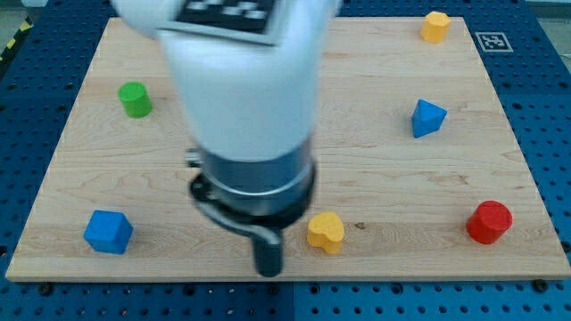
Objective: Place the heart right to the cube
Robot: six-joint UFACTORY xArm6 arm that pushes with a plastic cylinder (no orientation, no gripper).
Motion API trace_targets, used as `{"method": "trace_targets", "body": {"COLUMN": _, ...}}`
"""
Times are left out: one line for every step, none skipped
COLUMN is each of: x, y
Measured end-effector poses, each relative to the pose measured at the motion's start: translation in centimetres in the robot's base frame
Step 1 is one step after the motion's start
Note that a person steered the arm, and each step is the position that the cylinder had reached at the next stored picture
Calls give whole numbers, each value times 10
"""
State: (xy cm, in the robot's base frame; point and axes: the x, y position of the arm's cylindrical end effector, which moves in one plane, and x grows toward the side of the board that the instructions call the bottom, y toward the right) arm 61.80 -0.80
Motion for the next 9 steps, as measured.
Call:
{"method": "trace_targets", "body": {"x": 0, "y": 50}}
{"method": "trace_targets", "body": {"x": 0, "y": 68}}
{"method": "trace_targets", "body": {"x": -5, "y": 103}}
{"method": "trace_targets", "body": {"x": -21, "y": 115}}
{"method": "trace_targets", "body": {"x": -22, "y": 102}}
{"method": "trace_targets", "body": {"x": -30, "y": 71}}
{"method": "trace_targets", "body": {"x": -43, "y": 60}}
{"method": "trace_targets", "body": {"x": -44, "y": 52}}
{"method": "trace_targets", "body": {"x": -44, "y": 34}}
